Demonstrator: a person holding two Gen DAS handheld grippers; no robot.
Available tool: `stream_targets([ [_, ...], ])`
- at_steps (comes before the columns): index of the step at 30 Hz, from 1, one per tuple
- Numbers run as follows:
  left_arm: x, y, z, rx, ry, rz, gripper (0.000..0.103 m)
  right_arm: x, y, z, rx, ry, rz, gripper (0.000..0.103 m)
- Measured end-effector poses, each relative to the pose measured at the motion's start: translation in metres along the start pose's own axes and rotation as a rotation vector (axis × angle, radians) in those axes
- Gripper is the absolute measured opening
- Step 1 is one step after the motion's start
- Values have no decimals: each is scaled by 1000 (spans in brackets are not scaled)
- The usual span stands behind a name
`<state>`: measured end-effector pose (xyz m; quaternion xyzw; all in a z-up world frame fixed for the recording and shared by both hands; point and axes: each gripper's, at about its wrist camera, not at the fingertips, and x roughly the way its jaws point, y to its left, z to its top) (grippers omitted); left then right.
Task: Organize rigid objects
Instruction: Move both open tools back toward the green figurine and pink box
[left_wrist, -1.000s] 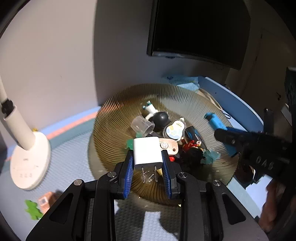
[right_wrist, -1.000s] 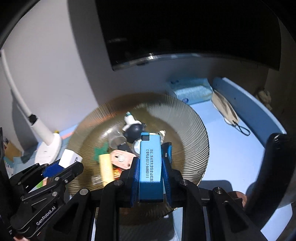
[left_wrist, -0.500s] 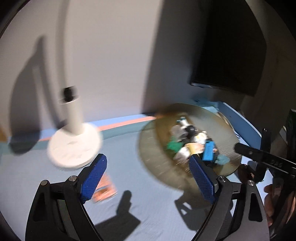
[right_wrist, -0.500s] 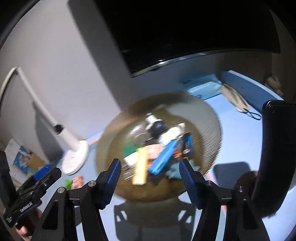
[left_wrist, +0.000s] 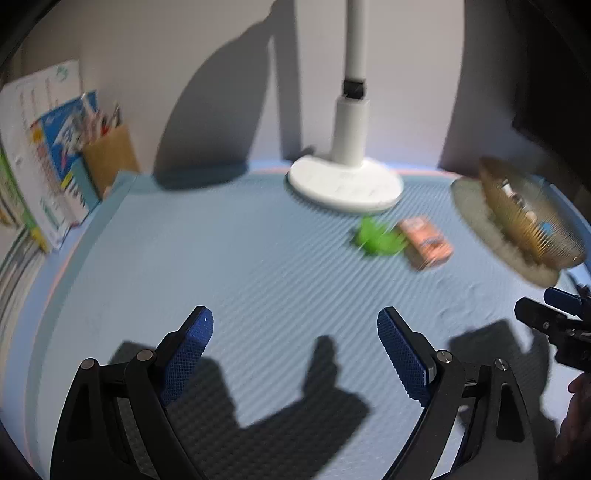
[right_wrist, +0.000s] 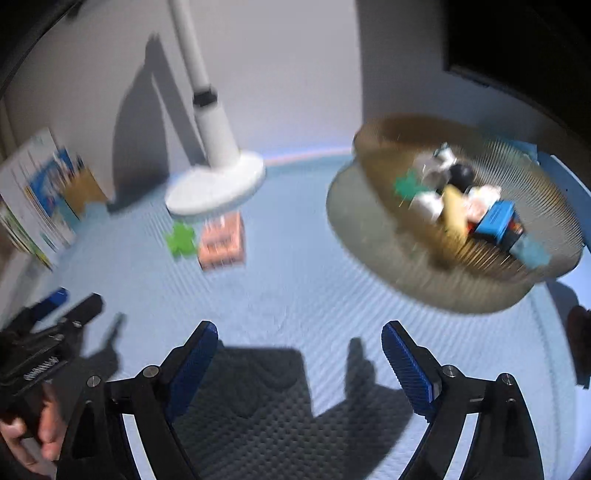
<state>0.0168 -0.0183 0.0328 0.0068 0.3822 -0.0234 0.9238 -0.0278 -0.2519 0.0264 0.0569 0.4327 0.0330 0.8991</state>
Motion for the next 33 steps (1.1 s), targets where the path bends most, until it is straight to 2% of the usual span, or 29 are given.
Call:
stream_targets([
  [1, 2, 2, -6, -3, 3, -2, 90, 7, 2, -7, -2, 3, -5, 89],
  [3, 8, 10, -12, -32, 58, -25, 90, 18, 5, -14, -10, 45, -50, 89],
  [5, 7, 17, -10, -67, 39, -67, 90, 13, 11, -14, -49, 0, -69, 91],
  [7, 7, 20, -11, -78, 35, -57, 90, 15, 16, -17, -77, 8, -75, 94],
  [10, 6, 21, -14, -89, 34, -94, 90, 20, 23, -18, -124, 34, -72, 94],
  [18, 9, 13, -14, -61, 40, -79, 90, 18, 20, -18, -120, 17, -51, 94],
  [28, 11, 12, -13, -37, 57, -41, 90, 26, 21, -18, -121, 53, -53, 94],
  [31, 13, 15, -11, -44, 80, -38, 90, 28, 20, -16, -115, 73, -57, 97],
  [33, 17, 19, -5, -68, 120, -45, 90, 31, 20, -11, -116, 115, -44, 99],
])
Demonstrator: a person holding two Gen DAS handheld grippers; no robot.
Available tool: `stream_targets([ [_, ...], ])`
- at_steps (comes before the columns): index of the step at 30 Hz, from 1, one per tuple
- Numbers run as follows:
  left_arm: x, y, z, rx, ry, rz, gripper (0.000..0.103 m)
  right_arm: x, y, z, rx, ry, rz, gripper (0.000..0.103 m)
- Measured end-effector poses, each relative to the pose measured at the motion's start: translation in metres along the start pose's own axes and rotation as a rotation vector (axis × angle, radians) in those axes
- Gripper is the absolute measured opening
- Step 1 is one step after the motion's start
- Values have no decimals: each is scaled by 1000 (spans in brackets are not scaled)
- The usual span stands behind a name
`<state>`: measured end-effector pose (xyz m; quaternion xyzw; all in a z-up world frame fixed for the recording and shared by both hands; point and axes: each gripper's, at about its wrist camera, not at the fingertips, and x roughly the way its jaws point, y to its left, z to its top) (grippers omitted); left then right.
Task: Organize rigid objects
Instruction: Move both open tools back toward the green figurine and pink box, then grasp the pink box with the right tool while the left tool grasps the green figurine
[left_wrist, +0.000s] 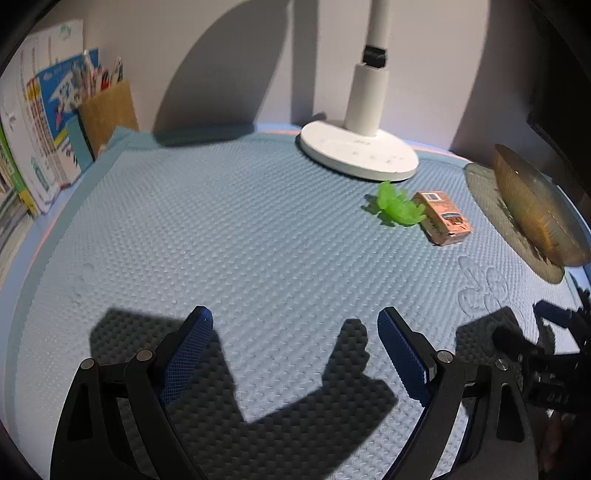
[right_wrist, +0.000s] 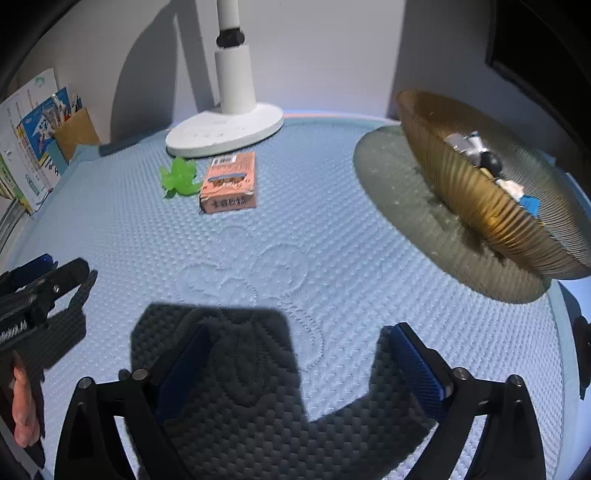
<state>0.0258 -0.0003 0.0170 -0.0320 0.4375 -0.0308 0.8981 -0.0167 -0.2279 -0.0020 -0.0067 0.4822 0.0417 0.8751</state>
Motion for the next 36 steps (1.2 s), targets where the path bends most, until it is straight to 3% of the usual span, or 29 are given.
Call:
stream_targets([
  [3, -6, -1, 18, -12, -3, -56, 90, -2, 3, 14, 9, 37, 34, 99],
  [8, 0, -27, 62, 43, -34, -106, 90, 6, 21, 56, -9, -21, 26, 97],
  [12, 29, -39, 79, 35, -20, -132, 89, 29, 35, 75, -48, -42, 51, 71],
  [17, 54, -49, 83, 57, -9, -156, 89, 53, 41, 84, -63, -67, 41, 68],
  [24, 67, -64, 86, 86, -6, -139, 87, 52, 39, 86, -75, -90, 46, 43],
  [28, 73, -70, 84, 89, 11, -144, 65, 48, 28, 80, -57, -88, 64, 41],
  [30, 70, -75, 82, 108, 2, -170, 38, 45, 25, 75, -54, -91, 59, 41],
  [31, 67, -79, 80, 122, -1, -187, 32, 42, 24, 71, -55, -93, 53, 40],
  [36, 48, -86, 62, 185, -30, -169, 28, 22, 16, 44, -59, -104, 60, 40],
])
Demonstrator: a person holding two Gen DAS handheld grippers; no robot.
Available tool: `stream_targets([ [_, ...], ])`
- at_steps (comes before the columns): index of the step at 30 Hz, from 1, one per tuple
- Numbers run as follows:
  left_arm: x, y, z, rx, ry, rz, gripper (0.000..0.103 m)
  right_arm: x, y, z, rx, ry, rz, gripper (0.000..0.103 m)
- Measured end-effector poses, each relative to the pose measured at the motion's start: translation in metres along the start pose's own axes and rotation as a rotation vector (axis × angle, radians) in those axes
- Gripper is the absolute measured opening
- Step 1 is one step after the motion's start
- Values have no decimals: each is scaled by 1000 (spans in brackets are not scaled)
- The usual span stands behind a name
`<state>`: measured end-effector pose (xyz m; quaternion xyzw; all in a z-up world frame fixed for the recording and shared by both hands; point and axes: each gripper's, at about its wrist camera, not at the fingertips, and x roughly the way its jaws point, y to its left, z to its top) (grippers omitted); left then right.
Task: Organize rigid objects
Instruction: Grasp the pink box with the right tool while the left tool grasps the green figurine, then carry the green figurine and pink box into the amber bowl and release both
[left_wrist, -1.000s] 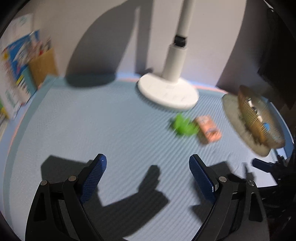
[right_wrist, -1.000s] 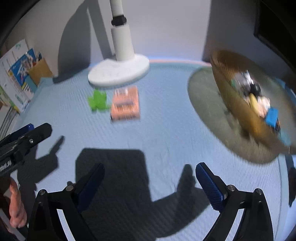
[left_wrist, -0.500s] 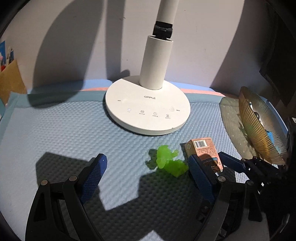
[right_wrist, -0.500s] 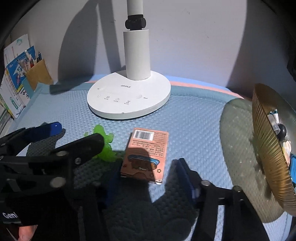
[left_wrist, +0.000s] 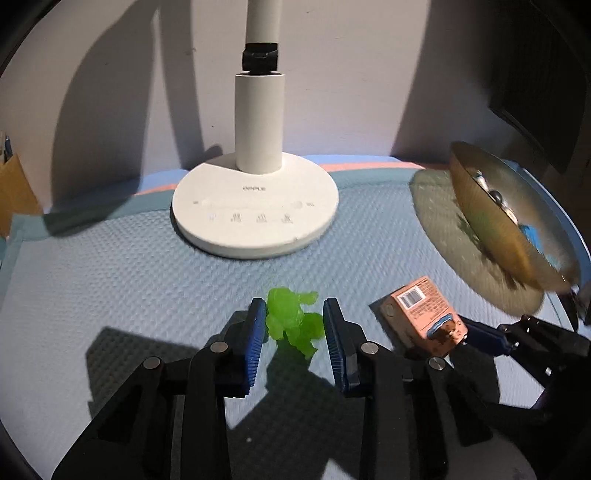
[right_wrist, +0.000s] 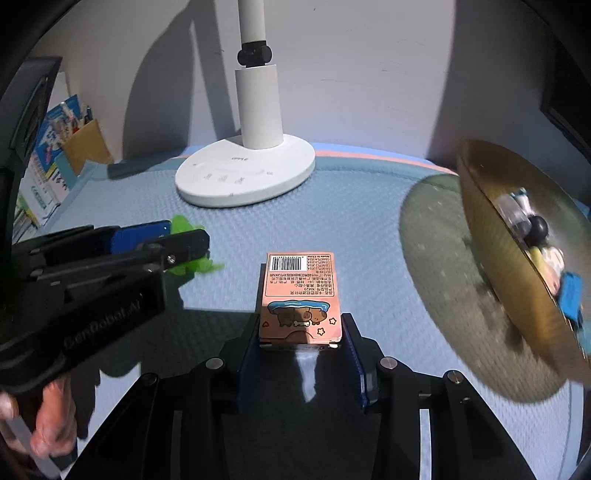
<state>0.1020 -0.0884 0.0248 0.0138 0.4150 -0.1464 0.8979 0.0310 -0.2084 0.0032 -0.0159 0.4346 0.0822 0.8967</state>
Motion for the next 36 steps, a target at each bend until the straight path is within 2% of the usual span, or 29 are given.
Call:
stream_targets([
  [3, -15, 7, -15, -29, 0, -52, 27, -12, -6, -13, 24, -3, 5, 40],
  [7, -26, 17, -38, -56, 44, -94, 22, -26, -14, -29, 64, -15, 7, 40],
  [11, -36, 16, -54, -49, 66, -87, 24, -36, -9, -40, 46, -35, -15, 40],
  [14, -37, 14, -56, -63, 83, -104, 43, -41, -6, -43, 26, -55, -16, 40],
  [16, -38, 9, -57, -58, 89, -86, 55, -42, -8, -45, 33, -52, 1, 40],
  [18, -37, 2, -56, -34, 88, -40, 82, -40, -10, -45, 46, -42, 23, 40],
  [20, -33, -5, -55, -10, 76, 27, 84, -39, -12, -45, 55, -34, 45, 40],
  [22, -25, -8, -53, 1, 101, 46, 84, -38, -13, -45, 59, -28, 61, 41],
  [28, -5, -4, -29, -24, 93, 125, 83, -38, -12, -46, 58, -28, 88, 42],
  [29, -1, -4, -26, -24, 92, 132, 75, -38, -12, -46, 59, -28, 92, 42],
  [30, 0, -4, -23, -19, 83, 138, 59, -38, -13, -46, 59, -29, 96, 42],
  [31, 0, -7, -22, -8, 72, 131, 48, -38, -13, -45, 61, -31, 101, 42],
  [32, 0, -9, -20, 5, 67, 125, 33, -39, -14, -45, 62, -33, 104, 42],
  [33, -1, -11, -20, 9, 64, 121, 29, -39, -14, -45, 65, -35, 107, 42],
  [36, -7, -14, -28, 23, 45, 118, 29, -39, -15, -45, 71, -38, 113, 42],
])
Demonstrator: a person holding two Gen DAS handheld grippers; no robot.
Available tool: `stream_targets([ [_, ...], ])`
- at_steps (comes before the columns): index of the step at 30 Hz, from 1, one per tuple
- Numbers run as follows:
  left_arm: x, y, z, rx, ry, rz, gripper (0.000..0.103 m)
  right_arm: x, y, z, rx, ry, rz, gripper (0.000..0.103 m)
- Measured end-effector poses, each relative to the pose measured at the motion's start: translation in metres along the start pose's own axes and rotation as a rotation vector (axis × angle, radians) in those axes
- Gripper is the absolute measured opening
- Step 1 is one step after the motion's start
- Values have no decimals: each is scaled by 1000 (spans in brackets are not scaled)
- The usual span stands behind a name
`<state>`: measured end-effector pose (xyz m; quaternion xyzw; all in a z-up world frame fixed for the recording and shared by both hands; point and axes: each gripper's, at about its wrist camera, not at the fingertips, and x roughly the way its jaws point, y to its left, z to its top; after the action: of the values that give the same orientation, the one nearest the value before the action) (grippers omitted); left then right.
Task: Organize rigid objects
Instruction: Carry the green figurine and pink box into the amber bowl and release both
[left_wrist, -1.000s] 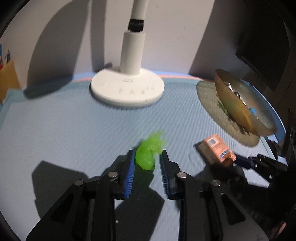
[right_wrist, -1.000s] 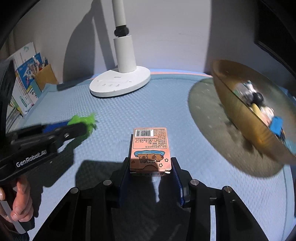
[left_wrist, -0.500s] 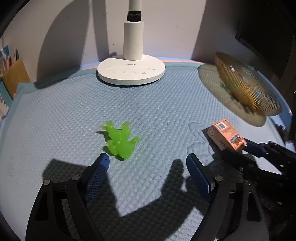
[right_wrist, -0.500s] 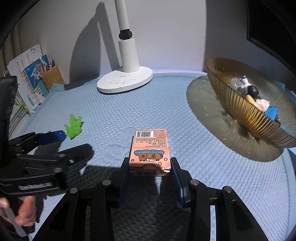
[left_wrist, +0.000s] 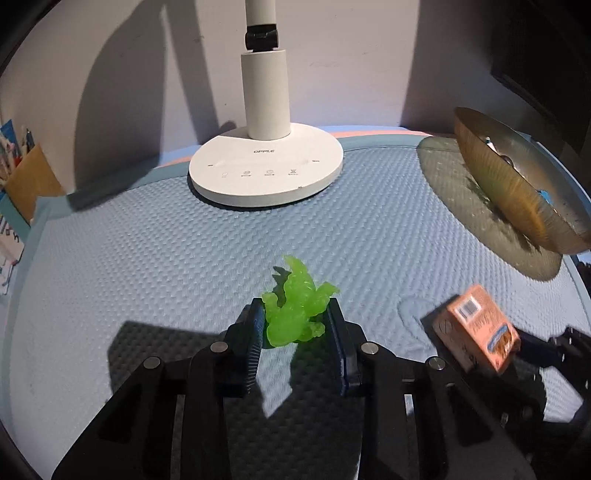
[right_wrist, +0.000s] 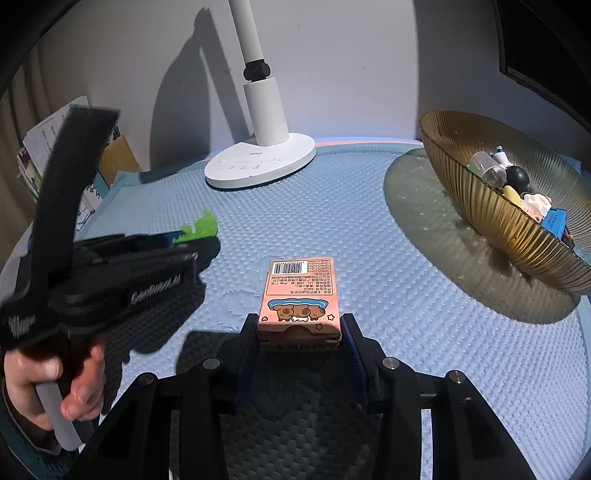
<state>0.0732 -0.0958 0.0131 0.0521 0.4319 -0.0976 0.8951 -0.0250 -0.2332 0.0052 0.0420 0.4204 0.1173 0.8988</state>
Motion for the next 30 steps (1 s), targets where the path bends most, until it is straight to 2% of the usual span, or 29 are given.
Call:
stream_targets([
  [4, -23, 10, -19, -28, -27, -62, 29, -5, -3, -1, 18, -16, 20, 42],
  [13, -67, 39, -61, -57, -75, -101, 29, -7, -11, 1, 68, -22, 11, 42],
  [18, -74, 39, -76, -37, -73, -119, 29, -4, -2, -5, 29, 34, -7, 43],
  [20, -76, 36, -80, -22, -79, -115, 29, -8, 0, -11, 14, 46, -9, 49],
  [22, -78, 34, -83, -11, -86, -110, 29, -12, 2, -16, 3, 59, 19, 81],
  [23, -76, 32, -83, -5, -83, -104, 29, -11, 4, -16, -4, 71, 28, 87],
  [28, -74, 20, -83, 51, -79, -79, 29, 4, 21, -9, -54, 96, -95, 88],
  [29, -73, 18, -83, 60, -77, -70, 29, 7, 24, -7, -62, 96, -123, 86],
  [30, -73, 17, -83, 63, -75, -63, 29, 10, 27, -5, -69, 92, -147, 78],
])
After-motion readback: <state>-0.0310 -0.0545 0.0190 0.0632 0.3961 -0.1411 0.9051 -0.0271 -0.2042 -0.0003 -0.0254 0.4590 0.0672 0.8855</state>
